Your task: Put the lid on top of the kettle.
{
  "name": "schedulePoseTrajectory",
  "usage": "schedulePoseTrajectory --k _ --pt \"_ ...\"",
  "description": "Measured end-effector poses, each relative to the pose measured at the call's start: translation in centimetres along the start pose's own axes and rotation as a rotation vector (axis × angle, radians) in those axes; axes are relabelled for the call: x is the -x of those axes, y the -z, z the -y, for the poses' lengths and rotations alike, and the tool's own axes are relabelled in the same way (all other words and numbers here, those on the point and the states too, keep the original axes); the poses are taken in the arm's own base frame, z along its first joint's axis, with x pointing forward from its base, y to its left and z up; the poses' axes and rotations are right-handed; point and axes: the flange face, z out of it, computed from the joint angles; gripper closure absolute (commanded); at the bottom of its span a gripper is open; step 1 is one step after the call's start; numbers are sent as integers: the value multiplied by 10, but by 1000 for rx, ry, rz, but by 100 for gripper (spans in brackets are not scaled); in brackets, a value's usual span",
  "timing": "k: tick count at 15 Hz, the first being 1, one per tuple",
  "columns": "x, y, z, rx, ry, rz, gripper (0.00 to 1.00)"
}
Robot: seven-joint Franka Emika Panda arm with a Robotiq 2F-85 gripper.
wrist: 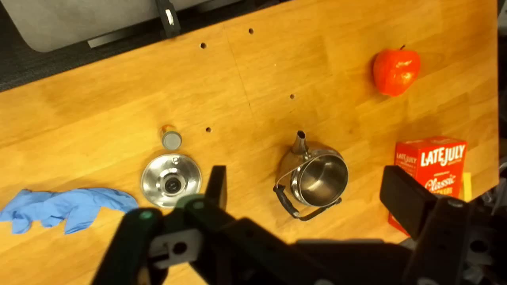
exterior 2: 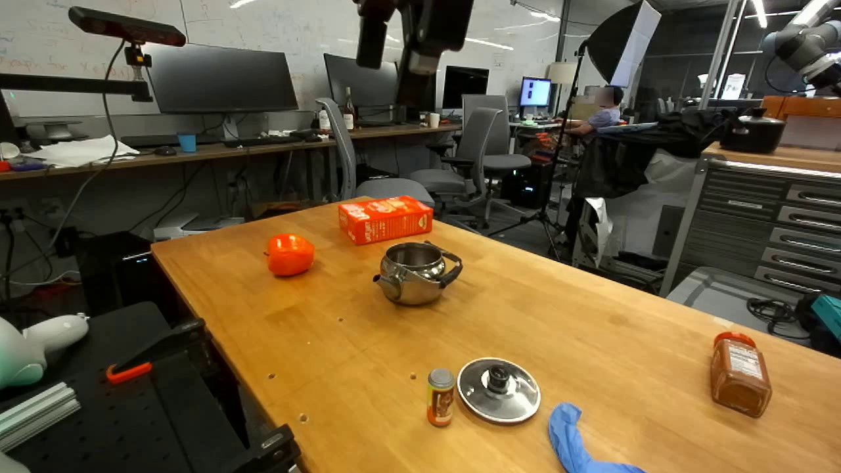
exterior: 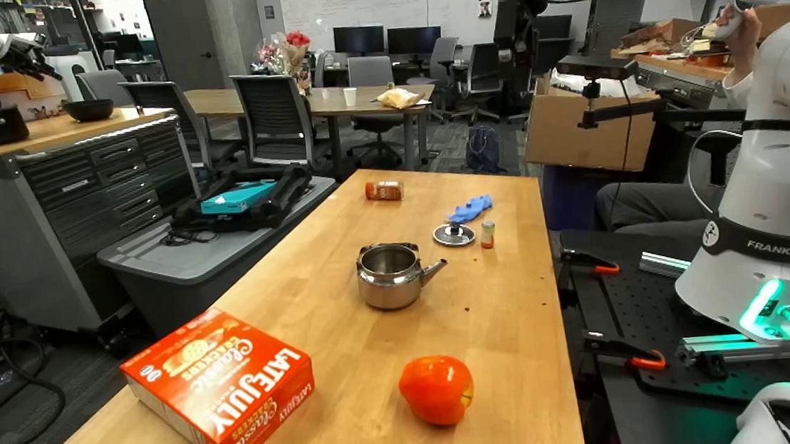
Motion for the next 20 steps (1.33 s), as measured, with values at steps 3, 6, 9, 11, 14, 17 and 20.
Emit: schedulePoseTrajectory --k 3,6,9,11,14,17,20 --pt "-16 -8 -5 15 -43 -50 0" --pt "-30 -18 -10 34 -84 -84 0" --pt "-43 -30 -16 52 -117 -105 0" --pt "-51 -40 -21 66 -139 -116 0" --pt "-62 -56 -27 86 -169 -126 0" --pt "-71 -72 -34 103 -197 -118 0" --pt "-77 -87 -40 118 -214 -96 0"
